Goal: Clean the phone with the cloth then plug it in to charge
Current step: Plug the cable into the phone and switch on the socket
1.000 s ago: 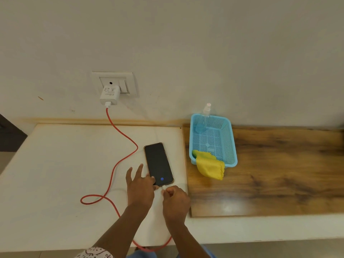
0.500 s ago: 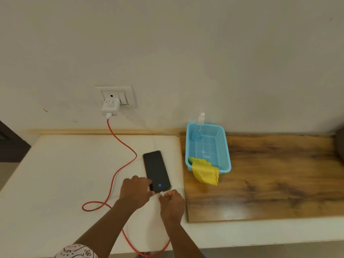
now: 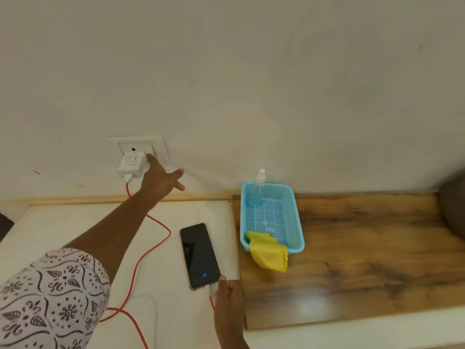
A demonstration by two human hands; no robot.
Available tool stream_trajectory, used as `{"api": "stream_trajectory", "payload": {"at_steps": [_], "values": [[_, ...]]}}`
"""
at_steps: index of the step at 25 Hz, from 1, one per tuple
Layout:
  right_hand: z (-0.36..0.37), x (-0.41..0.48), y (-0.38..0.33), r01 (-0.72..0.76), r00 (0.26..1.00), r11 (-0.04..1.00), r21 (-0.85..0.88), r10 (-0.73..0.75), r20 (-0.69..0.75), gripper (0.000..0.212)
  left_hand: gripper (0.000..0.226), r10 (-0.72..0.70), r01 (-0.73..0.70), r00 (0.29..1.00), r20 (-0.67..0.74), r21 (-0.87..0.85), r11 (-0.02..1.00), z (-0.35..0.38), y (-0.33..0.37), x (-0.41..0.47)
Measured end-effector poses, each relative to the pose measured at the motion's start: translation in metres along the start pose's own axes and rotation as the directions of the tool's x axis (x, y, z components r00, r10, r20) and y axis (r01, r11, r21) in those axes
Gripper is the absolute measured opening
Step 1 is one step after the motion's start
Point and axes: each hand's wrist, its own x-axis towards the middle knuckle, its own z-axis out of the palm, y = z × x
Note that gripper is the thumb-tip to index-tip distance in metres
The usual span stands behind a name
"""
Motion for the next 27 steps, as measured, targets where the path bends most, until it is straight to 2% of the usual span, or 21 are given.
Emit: {"api": "stream_trajectory", "payload": {"at_steps": [4,7,17,21,24,26,27], "values": [[-0.002,0.002,0.0,0.009,0.999,1.0,0.016,-0.01,0.042,0.024,0.095,-0.006,0.001,0.998,0.057,0.085,0.996,0.0,-0.003,0.006],[-0.003,0.001,0.0,0.017,0.999,1.0,0.015,-0.018,0.042,0.023,0.1,-0.019,0.012,0.995,0.099,0.074,0.997,0.004,-0.009,0.01],[-0.002,0.005,0.01,0.038,0.996,0.999,-0.028,-0.036,0.078,0.019,0.101,-0.104,0.138,0.985,0.135,-0.275,0.951,0.022,-0.008,0.023],[-0.01,0.001,-0.001,-0.006,0.991,1.0,-0.015,0.008,0.134,0.019,0.078,-0.069,0.136,0.979,0.19,-0.366,0.921,-0.011,0.014,-0.001],[-0.016,-0.001,-0.005,-0.076,0.981,0.995,0.067,0.062,0.182,0.014,0.048,0.077,-0.032,0.988,0.137,-0.307,0.951,-0.017,0.014,-0.046],[-0.021,-0.003,-0.006,-0.105,0.978,0.987,0.12,0.081,0.191,0.014,0.031,0.095,-0.058,0.987,0.129,-0.265,0.963,-0.011,-0.013,-0.086],[-0.022,-0.004,-0.007,-0.109,0.978,0.985,0.134,0.083,0.189,0.014,0.027,0.069,-0.044,0.988,0.135,-0.178,0.983,-0.005,-0.036,-0.109]]}}
